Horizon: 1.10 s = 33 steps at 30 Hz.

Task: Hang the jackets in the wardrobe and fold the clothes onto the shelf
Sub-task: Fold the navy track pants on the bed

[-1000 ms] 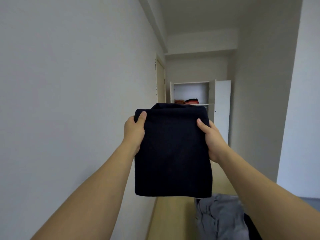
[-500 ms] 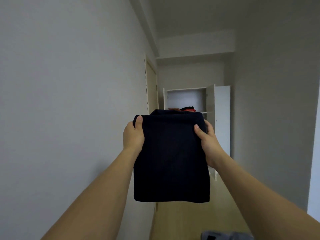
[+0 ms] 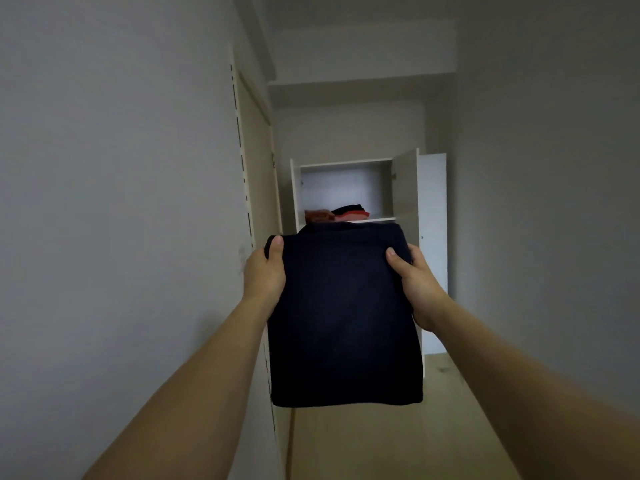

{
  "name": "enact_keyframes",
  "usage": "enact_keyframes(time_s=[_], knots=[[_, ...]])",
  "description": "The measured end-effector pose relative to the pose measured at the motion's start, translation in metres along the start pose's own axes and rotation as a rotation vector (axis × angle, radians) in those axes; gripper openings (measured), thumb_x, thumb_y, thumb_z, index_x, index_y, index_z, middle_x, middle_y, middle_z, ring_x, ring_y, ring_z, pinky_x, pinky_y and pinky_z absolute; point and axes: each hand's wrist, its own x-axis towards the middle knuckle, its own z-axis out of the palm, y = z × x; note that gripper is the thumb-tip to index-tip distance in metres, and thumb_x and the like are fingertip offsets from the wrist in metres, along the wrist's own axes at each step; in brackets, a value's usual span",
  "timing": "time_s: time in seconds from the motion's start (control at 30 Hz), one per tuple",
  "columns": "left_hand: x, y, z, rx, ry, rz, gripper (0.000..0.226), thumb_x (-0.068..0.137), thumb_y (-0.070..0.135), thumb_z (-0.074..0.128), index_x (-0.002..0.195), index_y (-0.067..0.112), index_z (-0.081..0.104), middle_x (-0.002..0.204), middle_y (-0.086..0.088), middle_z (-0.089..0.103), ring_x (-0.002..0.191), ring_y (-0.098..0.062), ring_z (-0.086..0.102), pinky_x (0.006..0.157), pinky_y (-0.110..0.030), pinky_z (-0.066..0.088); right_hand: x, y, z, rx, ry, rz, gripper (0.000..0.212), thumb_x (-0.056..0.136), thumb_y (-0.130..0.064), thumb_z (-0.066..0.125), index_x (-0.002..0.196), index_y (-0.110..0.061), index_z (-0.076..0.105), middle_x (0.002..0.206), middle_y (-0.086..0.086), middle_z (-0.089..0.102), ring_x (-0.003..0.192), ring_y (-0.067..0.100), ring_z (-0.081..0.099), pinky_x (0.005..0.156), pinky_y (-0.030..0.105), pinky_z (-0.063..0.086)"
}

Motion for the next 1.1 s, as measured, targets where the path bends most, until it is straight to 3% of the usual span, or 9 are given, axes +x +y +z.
enact_keyframes(time_s=[0.17, 0.37, 0.5, 0.67, 0.77, 0.87, 0.97, 1.1], knots=[[0.133, -0.065, 0.095, -0.080, -0.089, -0.100, 0.055, 0.098, 0.059, 0.036, 0.118, 0.013, 0.061, 0.106, -0.003, 0.065, 0.097, -0.021, 0.062, 0.094, -0.043, 0.051, 0.147, 0.046, -0.015, -0.047, 0.110, 0.024, 0.017, 0.096, -0.038, 0.056, 0.111, -0.037, 0.051, 0.115, -0.003, 0.064, 0.099, 0.019, 0.067, 0.063, 0.027, 0.057], [0.272, -0.155, 0.209, -0.049, -0.139, -0.118, 0.052, 0.099, 0.057, 0.035, 0.116, 0.014, 0.057, 0.114, -0.005, 0.062, 0.097, -0.020, 0.059, 0.092, -0.040, 0.050, 0.314, 0.136, -0.054, -0.042, 0.190, 0.071, 0.029, 0.096, -0.039, 0.055, 0.122, -0.032, 0.045, 0.117, -0.003, 0.061, 0.100, 0.020, 0.064, 0.062, 0.027, 0.056], [0.382, -0.214, 0.279, -0.088, -0.150, -0.173, 0.056, 0.099, 0.054, 0.040, 0.129, 0.009, 0.053, 0.120, -0.006, 0.060, 0.105, -0.024, 0.059, 0.097, -0.043, 0.049, 0.440, 0.189, -0.067, -0.010, 0.187, 0.058, 0.027, 0.097, -0.037, 0.055, 0.121, -0.029, 0.046, 0.116, 0.000, 0.062, 0.101, 0.022, 0.065, 0.067, 0.031, 0.057], [0.514, -0.263, 0.346, -0.304, -0.267, -0.311, 0.029, 0.097, 0.033, 0.054, 0.117, 0.014, 0.062, 0.100, -0.001, 0.074, 0.087, -0.019, 0.071, 0.062, -0.027, 0.054, 0.594, 0.217, -0.073, 0.010, 0.177, 0.049, 0.017, 0.098, -0.035, 0.054, 0.112, -0.030, 0.046, 0.114, 0.000, 0.060, 0.101, 0.022, 0.063, 0.070, 0.033, 0.055], [0.564, -0.309, 0.383, -0.397, -0.307, -0.404, 0.014, 0.090, 0.022, 0.058, 0.103, 0.022, 0.063, 0.095, 0.002, 0.075, 0.088, -0.019, 0.070, 0.068, -0.033, 0.053, 0.678, 0.237, -0.079, -0.019, 0.168, 0.038, 0.013, 0.097, -0.035, 0.056, 0.106, -0.029, 0.049, 0.113, 0.001, 0.062, 0.099, 0.021, 0.064, 0.068, 0.031, 0.055], [0.604, -0.365, 0.427, -0.469, -0.353, -0.540, 0.020, 0.088, 0.023, 0.059, 0.108, 0.021, 0.060, 0.108, -0.002, 0.068, 0.101, -0.026, 0.063, 0.074, -0.037, 0.052, 0.760, 0.274, -0.084, -0.084, 0.147, 0.037, 0.014, 0.095, -0.036, 0.059, 0.106, -0.028, 0.053, 0.110, 0.001, 0.065, 0.091, 0.017, 0.069, 0.062, 0.026, 0.056], [0.661, -0.414, 0.476, -0.496, -0.371, -0.607, 0.017, 0.087, 0.023, 0.057, 0.104, 0.022, 0.059, 0.106, -0.002, 0.068, 0.096, -0.025, 0.064, 0.064, -0.031, 0.051, 0.850, 0.318, -0.091, -0.129, 0.141, 0.035, 0.012, 0.094, -0.036, 0.060, 0.103, -0.031, 0.055, 0.106, 0.000, 0.066, 0.082, 0.013, 0.071, 0.060, 0.025, 0.056], [0.763, -0.460, 0.547, -0.522, -0.376, -0.597, 0.024, 0.088, 0.022, 0.053, 0.110, 0.018, 0.061, 0.101, -0.003, 0.070, 0.089, -0.023, 0.065, 0.058, -0.027, 0.051, 0.972, 0.358, -0.105, -0.135, 0.198, 0.035, 0.019, 0.095, -0.034, 0.059, 0.111, -0.027, 0.053, 0.113, 0.003, 0.064, 0.093, 0.019, 0.067, 0.065, 0.030, 0.056]])
